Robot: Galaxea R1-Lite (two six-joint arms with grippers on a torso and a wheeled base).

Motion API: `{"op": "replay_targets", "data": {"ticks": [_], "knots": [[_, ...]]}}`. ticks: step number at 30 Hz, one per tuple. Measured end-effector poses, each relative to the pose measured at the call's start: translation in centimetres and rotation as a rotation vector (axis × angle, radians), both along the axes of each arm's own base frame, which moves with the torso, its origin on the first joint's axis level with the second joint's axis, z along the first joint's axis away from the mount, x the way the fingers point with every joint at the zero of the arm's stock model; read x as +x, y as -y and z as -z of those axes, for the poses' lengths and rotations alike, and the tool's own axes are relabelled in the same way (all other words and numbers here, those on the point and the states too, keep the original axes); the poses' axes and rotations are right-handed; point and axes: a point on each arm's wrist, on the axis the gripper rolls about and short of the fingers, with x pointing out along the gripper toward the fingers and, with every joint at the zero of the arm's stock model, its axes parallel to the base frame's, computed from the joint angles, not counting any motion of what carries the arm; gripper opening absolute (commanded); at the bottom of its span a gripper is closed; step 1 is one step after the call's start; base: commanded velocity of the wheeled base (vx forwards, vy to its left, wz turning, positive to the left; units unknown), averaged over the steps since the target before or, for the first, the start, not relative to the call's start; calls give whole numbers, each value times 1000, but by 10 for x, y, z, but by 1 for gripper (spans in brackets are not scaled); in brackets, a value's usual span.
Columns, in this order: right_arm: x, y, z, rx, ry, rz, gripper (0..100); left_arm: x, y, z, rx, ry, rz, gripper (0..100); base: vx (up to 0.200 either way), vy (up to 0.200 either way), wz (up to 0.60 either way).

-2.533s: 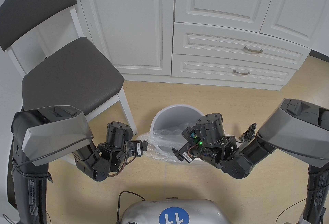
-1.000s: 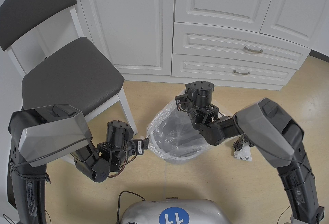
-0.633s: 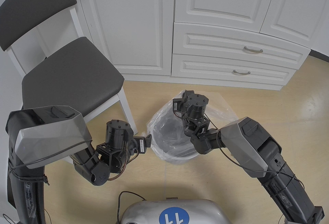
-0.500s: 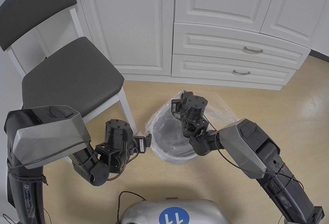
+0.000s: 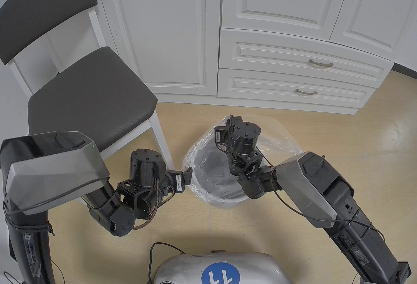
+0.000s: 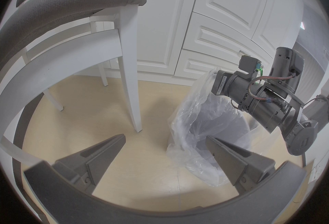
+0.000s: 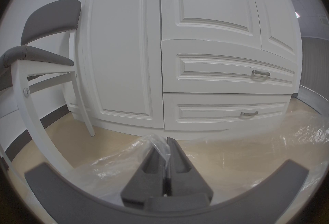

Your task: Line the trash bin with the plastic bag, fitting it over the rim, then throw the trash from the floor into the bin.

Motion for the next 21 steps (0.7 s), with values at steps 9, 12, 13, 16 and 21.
{"op": "replay_targets", "data": {"ticks": [9, 12, 13, 16, 21], "knots": [[-2, -3, -4, 3, 6, -8, 0, -1, 1, -2, -1, 3, 4, 100, 0, 0, 0], [-3, -4, -6, 2, 10, -9, 100, -1, 1, -3, -5, 12, 5, 100, 0, 0, 0], [-4, -5, -7, 2, 12, -10, 100, -2, 1, -3, -4, 15, 6, 100, 0, 0, 0], [-4, -6, -13, 7, 20, -15, 100, -2, 1, -4, -3, 32, 12, 100, 0, 0, 0], [-11, -11, -27, 27, 57, -55, 100, -3, 0, -4, 1, 41, 14, 100, 0, 0, 0]]}}
